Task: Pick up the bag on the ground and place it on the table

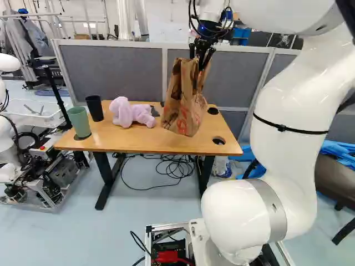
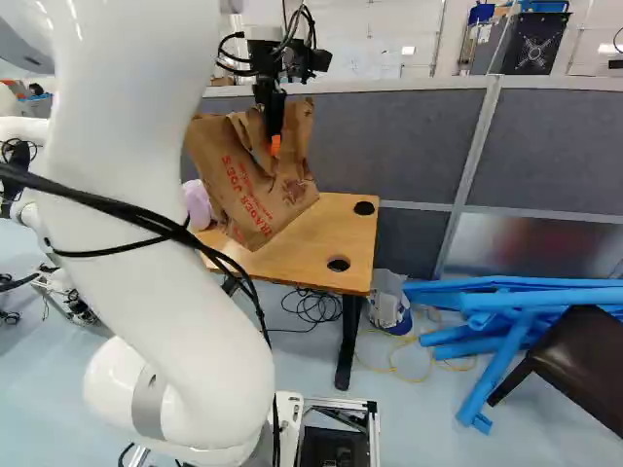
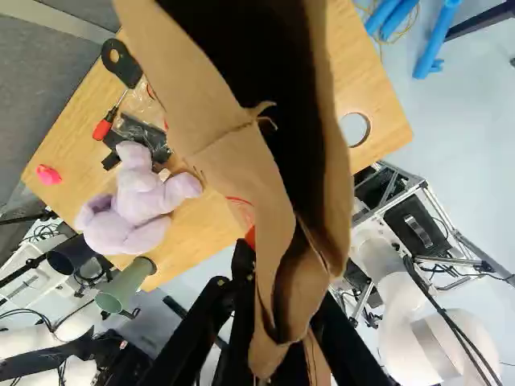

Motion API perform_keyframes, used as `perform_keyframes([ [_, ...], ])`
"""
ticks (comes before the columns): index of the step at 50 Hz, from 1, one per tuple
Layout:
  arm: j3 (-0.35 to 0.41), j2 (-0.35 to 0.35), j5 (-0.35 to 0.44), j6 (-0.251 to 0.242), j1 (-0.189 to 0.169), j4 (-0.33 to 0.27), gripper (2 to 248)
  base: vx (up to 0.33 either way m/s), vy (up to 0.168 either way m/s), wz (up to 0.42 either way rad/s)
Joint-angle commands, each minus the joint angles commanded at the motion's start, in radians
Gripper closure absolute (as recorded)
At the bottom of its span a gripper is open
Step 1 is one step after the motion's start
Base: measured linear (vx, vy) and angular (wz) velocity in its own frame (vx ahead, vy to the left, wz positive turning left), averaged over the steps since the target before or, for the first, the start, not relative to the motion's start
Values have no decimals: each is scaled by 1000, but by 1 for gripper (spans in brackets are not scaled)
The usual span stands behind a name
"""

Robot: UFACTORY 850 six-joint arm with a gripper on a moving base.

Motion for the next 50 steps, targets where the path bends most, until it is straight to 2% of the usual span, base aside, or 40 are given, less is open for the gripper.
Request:
perform_keyframes([
  [24, -143, -116, -61, 0, -22, 0, 224, 0, 0, 0],
  [50, -306, -243, -66, 0, -33, 0, 224, 0, 0, 0],
])
